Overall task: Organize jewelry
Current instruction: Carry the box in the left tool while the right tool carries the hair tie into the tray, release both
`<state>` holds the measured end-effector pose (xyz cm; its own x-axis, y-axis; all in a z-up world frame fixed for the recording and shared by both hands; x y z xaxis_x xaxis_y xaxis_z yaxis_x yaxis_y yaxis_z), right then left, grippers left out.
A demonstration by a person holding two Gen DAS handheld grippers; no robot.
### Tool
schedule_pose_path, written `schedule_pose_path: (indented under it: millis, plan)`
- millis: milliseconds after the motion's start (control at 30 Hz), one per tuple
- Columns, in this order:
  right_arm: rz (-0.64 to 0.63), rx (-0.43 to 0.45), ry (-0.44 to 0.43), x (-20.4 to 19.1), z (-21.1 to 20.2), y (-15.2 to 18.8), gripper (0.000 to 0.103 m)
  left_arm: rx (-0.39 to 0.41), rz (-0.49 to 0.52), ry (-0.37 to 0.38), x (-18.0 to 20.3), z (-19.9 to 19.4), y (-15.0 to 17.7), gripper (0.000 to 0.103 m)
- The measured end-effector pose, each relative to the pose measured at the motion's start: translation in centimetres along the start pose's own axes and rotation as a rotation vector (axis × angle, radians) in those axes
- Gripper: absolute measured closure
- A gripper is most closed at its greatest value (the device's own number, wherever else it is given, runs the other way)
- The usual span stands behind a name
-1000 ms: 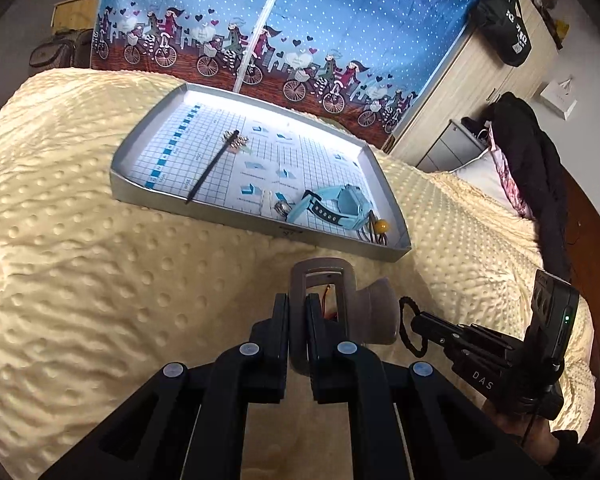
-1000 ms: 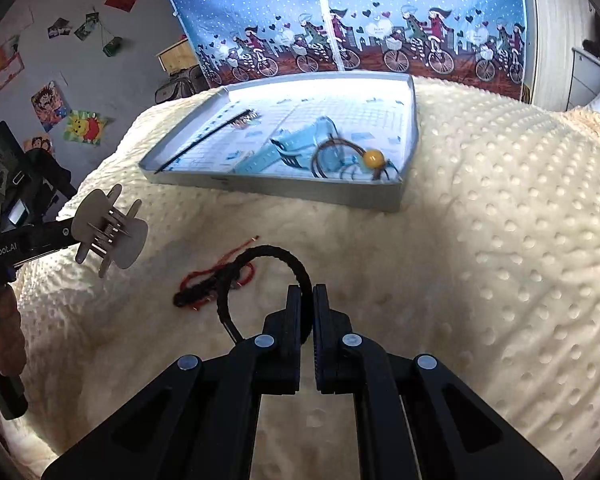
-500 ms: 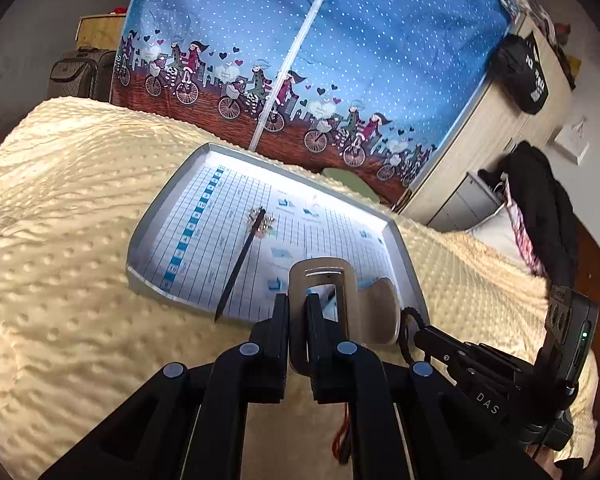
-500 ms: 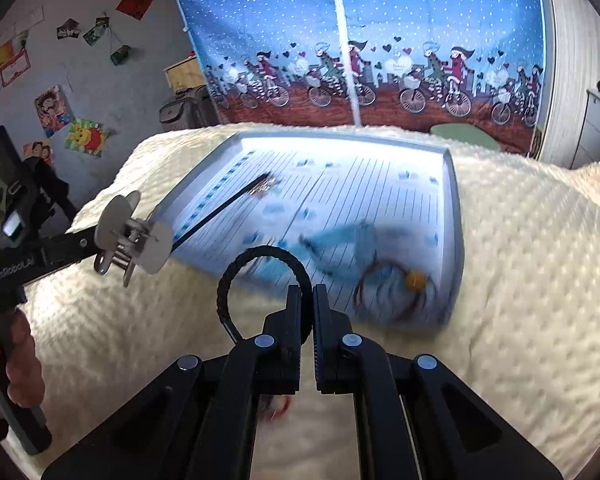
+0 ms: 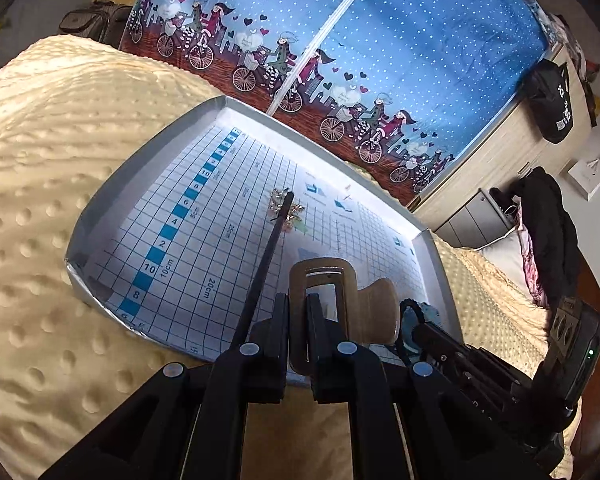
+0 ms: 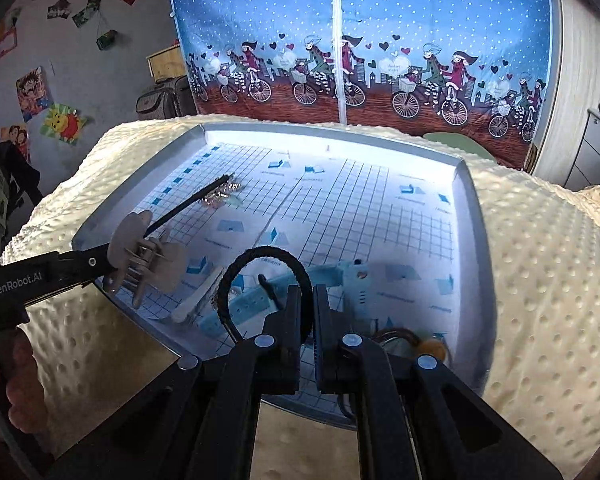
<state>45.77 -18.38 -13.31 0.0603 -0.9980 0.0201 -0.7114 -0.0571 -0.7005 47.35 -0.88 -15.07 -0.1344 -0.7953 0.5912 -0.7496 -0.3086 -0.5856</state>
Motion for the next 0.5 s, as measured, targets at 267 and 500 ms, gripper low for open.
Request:
schedule_pose_path:
  millis: [267, 500]
  plan:
    - [-0.018, 0.022, 0.024, -0.51, 0.36, 0.27, 0.098, -0.002, 0.020, 0.009, -0.19, 0.30, 0.10, 0.094]
    - [-0.028, 0.023, 0.046, 0.07, -0.06, 0.37, 0.097, -0.010, 0.032, 0.000, -0.13, 0.33, 0.08, 0.091]
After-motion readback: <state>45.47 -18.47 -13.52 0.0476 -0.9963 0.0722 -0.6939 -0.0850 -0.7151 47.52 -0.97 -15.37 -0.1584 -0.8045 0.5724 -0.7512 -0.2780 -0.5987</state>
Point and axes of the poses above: each gripper's, at about its wrist camera, not at the fingertips, and z roughly the way its jaws point, x to its right, y to its underside, the point moved 9 cm from there along z, roughly the way its jaws point, and after that the axes turned 8 degrees about y, right-handed, at the moved point
